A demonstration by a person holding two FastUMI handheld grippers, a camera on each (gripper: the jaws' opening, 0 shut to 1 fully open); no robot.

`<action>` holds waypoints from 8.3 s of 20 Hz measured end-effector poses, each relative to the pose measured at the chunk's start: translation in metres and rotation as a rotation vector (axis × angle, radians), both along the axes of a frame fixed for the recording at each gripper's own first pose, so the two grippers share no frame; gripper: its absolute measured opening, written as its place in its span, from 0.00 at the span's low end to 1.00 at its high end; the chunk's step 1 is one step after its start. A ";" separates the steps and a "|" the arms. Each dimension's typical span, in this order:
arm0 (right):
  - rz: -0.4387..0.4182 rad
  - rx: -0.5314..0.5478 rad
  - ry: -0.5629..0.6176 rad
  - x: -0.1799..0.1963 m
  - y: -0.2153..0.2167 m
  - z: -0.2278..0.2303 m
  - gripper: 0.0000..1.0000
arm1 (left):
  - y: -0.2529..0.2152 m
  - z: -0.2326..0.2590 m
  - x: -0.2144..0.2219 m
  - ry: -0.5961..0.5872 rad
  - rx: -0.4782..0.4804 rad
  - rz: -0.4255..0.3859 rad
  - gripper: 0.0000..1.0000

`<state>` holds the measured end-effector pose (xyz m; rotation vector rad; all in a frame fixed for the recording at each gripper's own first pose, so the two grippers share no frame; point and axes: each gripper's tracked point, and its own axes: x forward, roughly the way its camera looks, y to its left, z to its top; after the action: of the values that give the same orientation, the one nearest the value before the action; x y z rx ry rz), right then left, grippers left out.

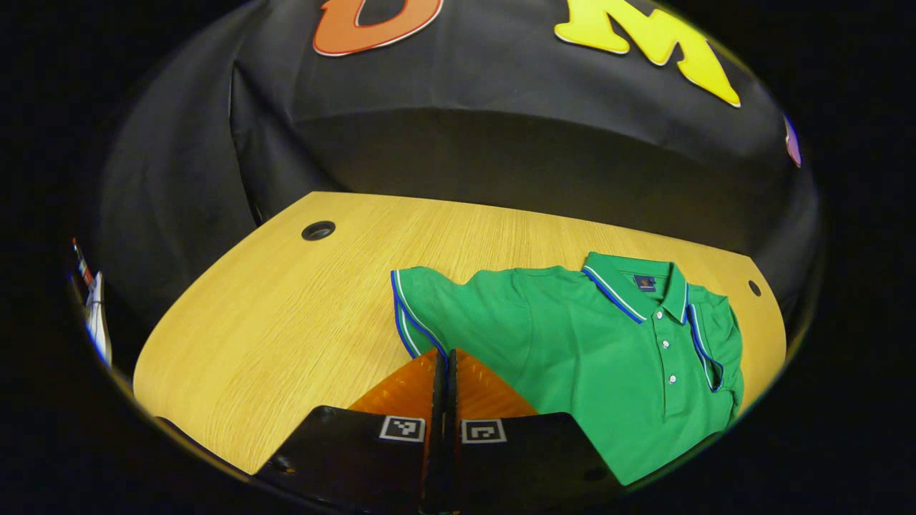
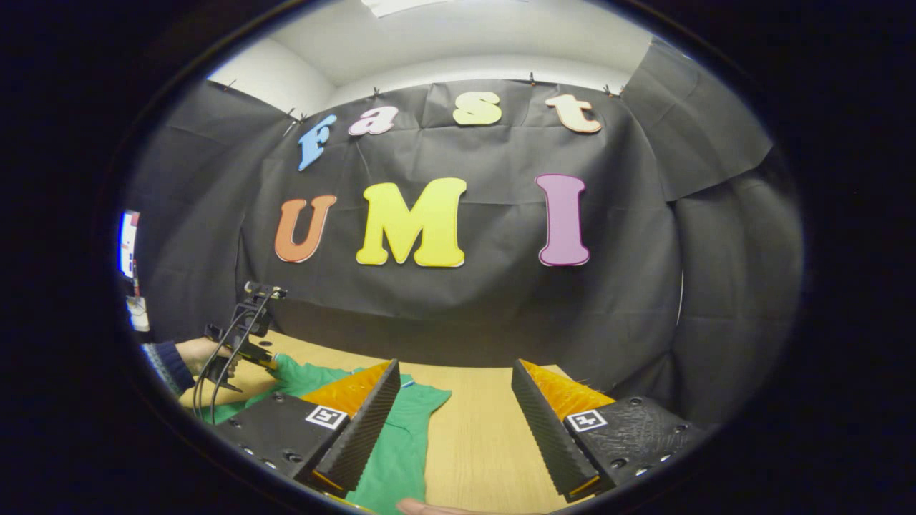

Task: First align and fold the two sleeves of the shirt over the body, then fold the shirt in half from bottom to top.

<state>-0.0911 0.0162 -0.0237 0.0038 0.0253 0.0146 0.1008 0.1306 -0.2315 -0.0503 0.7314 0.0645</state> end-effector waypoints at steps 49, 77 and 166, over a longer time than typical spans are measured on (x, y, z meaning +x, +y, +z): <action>-0.086 0.067 0.453 -0.155 0.041 -0.199 0.92 | -0.013 0.018 -0.344 -0.181 -0.116 -0.176 1.00; 0.047 0.119 0.533 -0.119 0.060 -0.196 0.00 | -0.035 0.024 -0.298 -0.226 -0.088 -0.209 0.06; -0.025 -0.074 0.102 -0.056 0.088 -0.048 0.95 | -0.111 0.240 -0.254 -0.672 -0.058 -0.167 1.00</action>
<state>-0.1476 0.1040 -0.0716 -0.0687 0.1275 -0.0114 -0.1529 0.0199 0.0087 -0.0617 0.0640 -0.1300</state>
